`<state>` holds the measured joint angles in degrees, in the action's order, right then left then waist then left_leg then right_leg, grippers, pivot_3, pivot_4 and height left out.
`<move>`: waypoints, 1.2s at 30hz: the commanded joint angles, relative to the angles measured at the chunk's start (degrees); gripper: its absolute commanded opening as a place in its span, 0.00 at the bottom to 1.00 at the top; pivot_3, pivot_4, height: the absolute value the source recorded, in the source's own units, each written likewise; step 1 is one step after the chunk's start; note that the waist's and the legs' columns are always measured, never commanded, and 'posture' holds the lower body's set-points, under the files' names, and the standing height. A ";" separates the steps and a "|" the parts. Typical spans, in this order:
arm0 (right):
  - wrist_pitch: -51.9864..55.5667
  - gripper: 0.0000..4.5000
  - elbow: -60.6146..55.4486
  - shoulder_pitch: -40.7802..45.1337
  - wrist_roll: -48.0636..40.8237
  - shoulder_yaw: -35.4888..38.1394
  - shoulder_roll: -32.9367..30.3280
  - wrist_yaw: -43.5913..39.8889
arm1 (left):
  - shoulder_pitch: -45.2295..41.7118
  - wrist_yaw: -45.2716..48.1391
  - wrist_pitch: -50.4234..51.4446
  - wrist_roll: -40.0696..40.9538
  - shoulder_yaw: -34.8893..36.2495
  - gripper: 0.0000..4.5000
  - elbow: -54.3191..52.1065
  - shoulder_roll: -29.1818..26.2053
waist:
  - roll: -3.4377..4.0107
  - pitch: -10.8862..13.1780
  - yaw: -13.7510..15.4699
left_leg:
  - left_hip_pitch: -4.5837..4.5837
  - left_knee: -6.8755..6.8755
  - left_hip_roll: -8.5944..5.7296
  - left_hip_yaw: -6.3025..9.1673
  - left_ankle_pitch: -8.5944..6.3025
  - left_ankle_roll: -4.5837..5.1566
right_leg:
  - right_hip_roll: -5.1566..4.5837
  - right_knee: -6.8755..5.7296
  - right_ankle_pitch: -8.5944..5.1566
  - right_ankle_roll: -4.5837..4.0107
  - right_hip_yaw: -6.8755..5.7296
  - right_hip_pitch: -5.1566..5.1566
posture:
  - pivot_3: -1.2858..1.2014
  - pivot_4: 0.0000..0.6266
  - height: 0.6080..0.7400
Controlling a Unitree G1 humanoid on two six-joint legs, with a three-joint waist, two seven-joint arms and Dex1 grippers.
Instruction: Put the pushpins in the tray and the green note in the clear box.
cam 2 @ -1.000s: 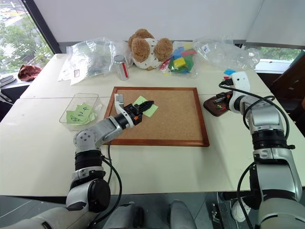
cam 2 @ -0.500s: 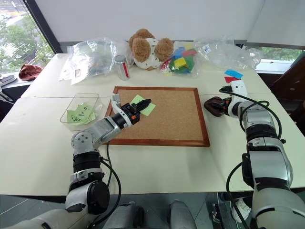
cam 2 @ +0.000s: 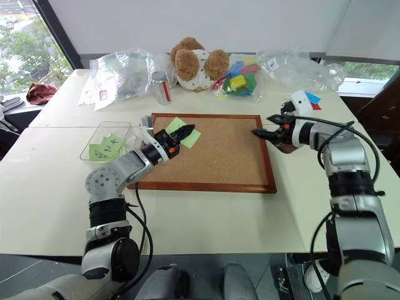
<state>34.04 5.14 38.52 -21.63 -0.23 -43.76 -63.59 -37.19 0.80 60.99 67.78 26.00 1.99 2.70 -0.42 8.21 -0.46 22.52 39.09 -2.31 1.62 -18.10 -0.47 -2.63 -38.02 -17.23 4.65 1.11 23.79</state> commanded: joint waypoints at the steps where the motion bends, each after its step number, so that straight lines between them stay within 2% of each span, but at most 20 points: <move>1: 5.20 0.86 -13.60 -0.83 -6.86 0.26 -2.67 -4.95 | 0.11 -2.82 -2.19 2.24 -0.39 0.00 -5.85 -0.46 | -0.01 0.00 -0.06 | 0.00 0.04 0.00 0.00 0.00 0.00 | 0.00 0.00 0.00 0.00 0.00 -0.03 | 0.52 0.24 1.00; 4: 6.69 0.86 -16.91 -0.86 -8.12 -0.85 -3.53 -6.10 | 0.26 -5.95 -4.47 1.34 -0.45 0.00 -9.49 -1.68 | -0.05 0.03 -0.09 | -0.20 0.08 0.00 0.01 0.00 0.00 | 0.00 0.00 0.04 0.06 0.02 -0.23 | 0.52 0.24 1.00; 9: 6.88 0.86 -17.45 0.80 -8.81 -1.65 -2.39 -6.04 | 0.99 -9.87 -8.59 -3.26 -1.23 0.00 -16.57 -7.25 | -0.07 0.04 -0.10 | -0.21 0.05 0.00 0.02 0.00 0.00 | 0.00 -0.01 0.04 0.06 0.02 -0.20 | 0.52 0.24 1.00; 14: 6.14 0.86 -16.22 2.27 -8.31 -2.51 -1.01 -4.88 | 1.70 -14.22 -9.90 -0.54 2.09 0.00 -19.14 -12.54 | -0.09 0.05 0.00 | -0.12 0.02 0.00 0.02 0.00 0.01 | -0.01 0.00 0.04 0.05 0.02 -0.08 | 0.52 0.24 1.00; 16: 5.83 0.86 -16.02 2.54 -8.02 -3.09 -0.32 -4.51 | 2.47 -15.48 -9.76 -0.33 4.67 0.00 -18.70 -17.18 | -0.14 0.08 -0.04 | -0.11 0.03 0.00 0.02 0.00 0.01 | -0.01 0.00 0.04 0.05 0.02 -0.09 | 0.52 0.24 1.00; 20: 5.66 0.86 -16.35 3.10 -7.99 -3.80 0.33 -4.17 | 3.79 -14.48 -9.15 -0.90 6.71 0.00 -15.03 -25.25 | -0.14 0.10 -0.13 | -0.11 0.02 0.00 0.02 0.00 0.01 | -0.01 -0.03 0.04 0.05 0.03 -0.04 | 0.52 0.24 1.00; 22: 5.98 0.86 -16.97 3.20 -8.55 -3.85 0.71 -3.94 | 5.15 -12.21 -9.07 -4.31 5.77 0.00 -11.75 -29.17 | -0.14 0.10 -0.09 | -0.11 0.02 0.00 0.02 0.00 0.01 | -0.01 -0.02 0.04 0.05 0.03 -0.05 | 0.52 0.24 1.00; 26: 5.64 0.86 -17.79 2.52 -8.23 -4.19 0.91 -3.39 | 5.60 -8.51 -9.24 -9.13 3.22 0.00 -4.86 -32.41 | -0.16 0.11 0.44 | -0.11 0.04 -0.01 0.03 0.00 0.02 | -0.02 0.01 0.04 0.05 0.01 -0.08 | 0.52 0.24 1.00; 32: 6.24 0.86 -19.59 1.25 -8.54 -3.71 0.81 -1.72 | 0.61 -5.30 -8.33 -16.01 -0.29 0.00 6.44 -35.48 | -0.17 0.12 1.04 | -0.04 0.03 -0.01 0.02 -0.01 0.03 | -0.02 0.02 0.04 0.05 0.01 0.00 | 0.52 0.24 1.00; 35: 6.39 0.87 -20.49 0.30 -8.56 -3.39 0.61 -0.74 | -1.14 -3.93 -6.40 -18.74 -1.66 0.20 10.79 -36.75 | -0.17 0.12 1.03 | 0.00 0.01 -0.01 0.02 -0.01 0.03 | -0.02 0.02 0.04 0.05 0.01 0.05 | 0.52 0.24 1.00; 36: 6.41 0.87 -20.72 0.08 -8.58 -3.32 0.56 -0.49 | -1.38 -3.10 -6.08 -19.60 -2.07 0.30 11.41 -37.21 | -0.17 0.12 1.03 | 0.00 -0.01 -0.01 0.02 -0.01 0.03 | -0.03 0.01 0.04 0.05 0.02 0.07 | 0.52 0.24 1.00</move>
<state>40.81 -13.61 38.38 -29.55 -5.24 -42.77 -64.57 -37.77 -3.61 54.39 49.57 24.12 13.14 -33.50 -0.59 8.33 0.56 22.52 39.07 -2.31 1.64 -18.12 -0.44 -2.65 -38.02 -17.19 4.70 1.13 23.86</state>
